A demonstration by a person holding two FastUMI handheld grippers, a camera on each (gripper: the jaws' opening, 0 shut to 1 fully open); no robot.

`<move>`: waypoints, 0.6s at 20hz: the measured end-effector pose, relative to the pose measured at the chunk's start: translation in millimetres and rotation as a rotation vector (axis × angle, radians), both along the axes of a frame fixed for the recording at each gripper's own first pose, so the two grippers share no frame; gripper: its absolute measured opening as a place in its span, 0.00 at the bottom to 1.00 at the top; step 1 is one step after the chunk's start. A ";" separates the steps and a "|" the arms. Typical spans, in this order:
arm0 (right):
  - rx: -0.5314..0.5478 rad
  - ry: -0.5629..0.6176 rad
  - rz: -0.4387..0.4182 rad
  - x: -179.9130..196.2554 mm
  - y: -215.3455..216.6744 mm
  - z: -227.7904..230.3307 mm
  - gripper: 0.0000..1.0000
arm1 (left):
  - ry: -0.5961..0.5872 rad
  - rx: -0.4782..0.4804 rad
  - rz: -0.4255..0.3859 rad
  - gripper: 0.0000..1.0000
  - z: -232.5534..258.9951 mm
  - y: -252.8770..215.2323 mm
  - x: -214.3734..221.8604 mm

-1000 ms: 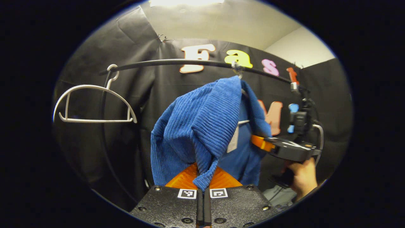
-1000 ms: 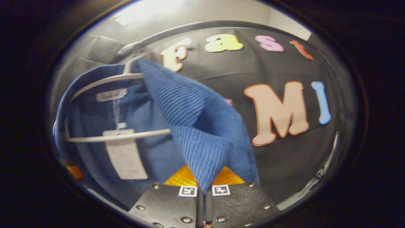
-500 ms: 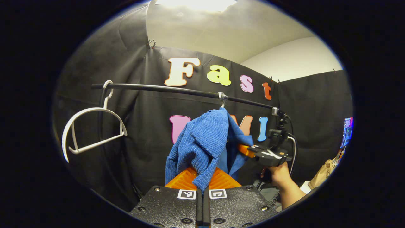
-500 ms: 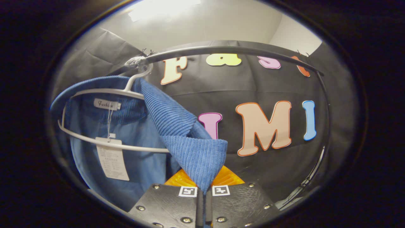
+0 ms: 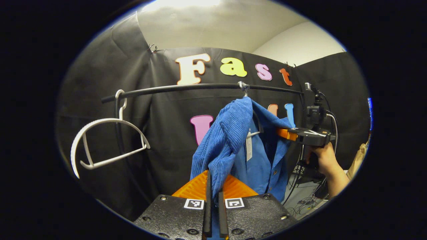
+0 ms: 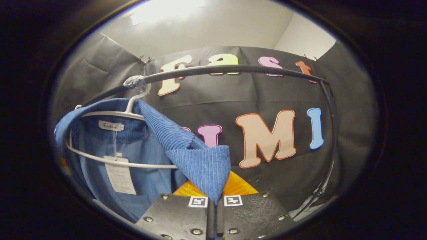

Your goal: Grasp the clothes on the hanger with both hands and then place them into the laundry hamper below.

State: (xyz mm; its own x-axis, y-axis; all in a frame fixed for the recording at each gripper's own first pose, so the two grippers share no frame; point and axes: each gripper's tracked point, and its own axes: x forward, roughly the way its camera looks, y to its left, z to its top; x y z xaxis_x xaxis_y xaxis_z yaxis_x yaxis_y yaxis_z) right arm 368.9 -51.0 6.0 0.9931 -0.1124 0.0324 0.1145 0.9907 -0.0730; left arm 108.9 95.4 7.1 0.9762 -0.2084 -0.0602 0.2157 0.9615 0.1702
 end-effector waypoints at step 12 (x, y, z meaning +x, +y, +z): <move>-0.094 -0.060 -0.092 14.9 -21.2 23.9 0.03 | -0.083 0.024 -0.082 0.00 54.2 11.4 -9.9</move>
